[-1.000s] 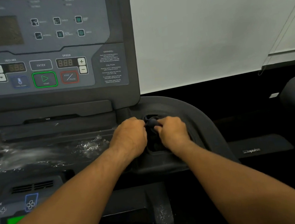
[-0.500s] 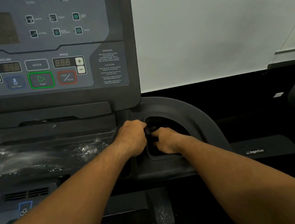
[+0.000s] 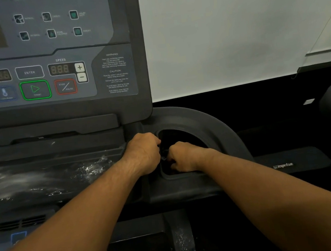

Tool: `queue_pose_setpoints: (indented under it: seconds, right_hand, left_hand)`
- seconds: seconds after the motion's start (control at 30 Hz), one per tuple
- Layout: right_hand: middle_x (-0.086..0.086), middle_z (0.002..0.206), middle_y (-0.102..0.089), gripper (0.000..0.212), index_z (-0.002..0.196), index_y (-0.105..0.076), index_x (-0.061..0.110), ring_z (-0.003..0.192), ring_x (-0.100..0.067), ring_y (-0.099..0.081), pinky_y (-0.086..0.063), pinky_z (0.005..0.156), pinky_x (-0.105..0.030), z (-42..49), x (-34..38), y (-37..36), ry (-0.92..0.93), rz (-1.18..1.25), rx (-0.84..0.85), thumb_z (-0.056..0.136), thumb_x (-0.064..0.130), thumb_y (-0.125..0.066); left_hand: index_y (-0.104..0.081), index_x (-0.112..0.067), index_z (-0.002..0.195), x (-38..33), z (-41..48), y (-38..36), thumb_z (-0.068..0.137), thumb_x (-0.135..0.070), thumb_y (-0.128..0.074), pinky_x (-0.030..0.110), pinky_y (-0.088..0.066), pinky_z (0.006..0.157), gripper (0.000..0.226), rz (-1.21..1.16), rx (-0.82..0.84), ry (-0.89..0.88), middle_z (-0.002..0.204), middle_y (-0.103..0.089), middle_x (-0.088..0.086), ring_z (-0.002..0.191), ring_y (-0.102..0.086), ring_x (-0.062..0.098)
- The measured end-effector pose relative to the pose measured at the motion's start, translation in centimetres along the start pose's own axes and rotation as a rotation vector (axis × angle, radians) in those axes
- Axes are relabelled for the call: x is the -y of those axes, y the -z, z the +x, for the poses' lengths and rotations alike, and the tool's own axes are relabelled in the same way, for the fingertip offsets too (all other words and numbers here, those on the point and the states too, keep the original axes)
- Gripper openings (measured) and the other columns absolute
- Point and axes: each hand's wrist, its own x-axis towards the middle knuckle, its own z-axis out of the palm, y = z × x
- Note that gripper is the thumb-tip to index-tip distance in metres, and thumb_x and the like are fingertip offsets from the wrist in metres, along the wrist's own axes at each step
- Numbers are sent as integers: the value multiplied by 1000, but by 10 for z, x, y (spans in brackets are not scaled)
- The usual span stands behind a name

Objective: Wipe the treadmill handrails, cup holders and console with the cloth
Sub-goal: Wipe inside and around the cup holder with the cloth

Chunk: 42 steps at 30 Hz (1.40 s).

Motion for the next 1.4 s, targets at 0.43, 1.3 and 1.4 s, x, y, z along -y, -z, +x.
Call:
queue_pose_setpoints:
  seconds: [0.43, 1.3, 1.4]
  right_hand:
    - [-9, 119, -61, 30, 124, -58, 11, 106, -29, -60, -52, 86, -41, 10, 23, -8, -254, -376, 14, 99, 17, -42]
    - [-3, 110, -64, 35, 121, -61, 15, 100, -22, -59, -48, 82, -31, -17, 15, 5, -162, 277, 92, 87, 23, -60]
    - [-3, 133, -55, 39, 133, -55, 15, 119, -22, -52, -41, 98, -32, -23, 15, 11, -165, 132, 219, 95, 24, -49]
  left_hand:
    - [-58, -17, 133, 1, -2, 4, 100, -16, -45, 27, -42, 100, 35, 35, 58, -2, 137, -56, 7, 125, -53, 23]
    - [-46, -21, 143, 6, -9, -1, 100, -21, -47, 27, -38, 104, 43, 16, 85, -5, 144, -49, 7, 132, -46, 24]
    - [-46, -19, 144, 5, -8, -2, 101, -22, -45, 27, -37, 105, 42, 39, 87, -1, 146, -47, 7, 134, -44, 24]
